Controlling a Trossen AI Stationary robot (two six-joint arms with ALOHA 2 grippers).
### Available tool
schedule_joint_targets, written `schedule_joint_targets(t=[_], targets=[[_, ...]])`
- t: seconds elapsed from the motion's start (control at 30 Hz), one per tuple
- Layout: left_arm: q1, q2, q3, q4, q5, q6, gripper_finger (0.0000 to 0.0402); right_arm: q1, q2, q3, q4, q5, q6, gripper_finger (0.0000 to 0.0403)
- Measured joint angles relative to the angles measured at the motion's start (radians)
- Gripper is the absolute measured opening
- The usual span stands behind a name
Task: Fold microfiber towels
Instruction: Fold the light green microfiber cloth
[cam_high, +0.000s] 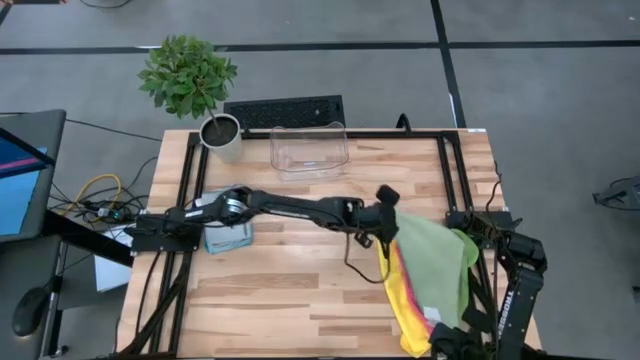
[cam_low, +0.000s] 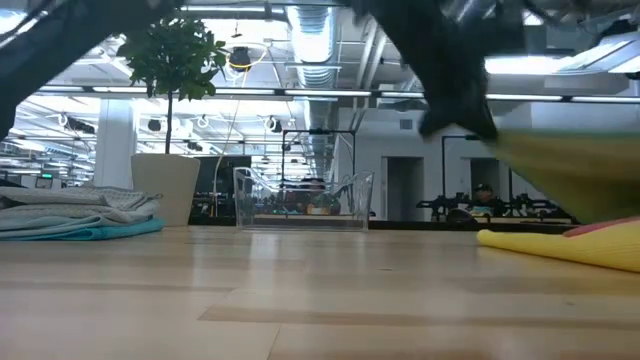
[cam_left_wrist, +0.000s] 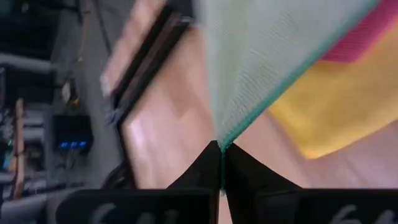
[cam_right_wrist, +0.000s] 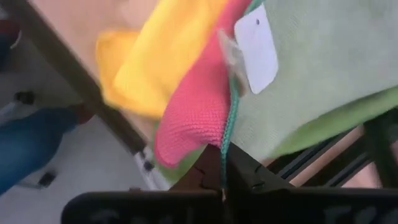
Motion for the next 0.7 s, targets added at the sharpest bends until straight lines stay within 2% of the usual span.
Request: schedule_joint_targets(t=[0.13,0.23,0.37,0.53,0.7], targets=[[-0.001,-0.131,-0.003,-0.190,-0.014,-0.159,0.0000,-0.004,-0.021,0.011,-0.011,0.099,-0.040,0.0017],[0.000,-0.219,-0.003,-0.338,-0.050,-0.292,0.0000,-0.006,-0.042,0.010,-0.014,0.195,-0.046,0.0034],[-0.005,-0.322,-0.004,-0.510,-0.043,-0.468,0.0000,-0.028,-0.050,0.007,-0.016,0.297,-0.079,0.0054],[-0.050,-0.397,-0.004,-0.675,-0.052,-0.670,0.0000,-0.077,-0.050,0.007,-0.015,0.334,-0.180,0.0054],[-0.123,-0.401,-0.005,-0.846,-0.081,-0.832,0.0000,-0.141,-0.050,0.007,-0.013,0.360,-0.292,0.0053]])
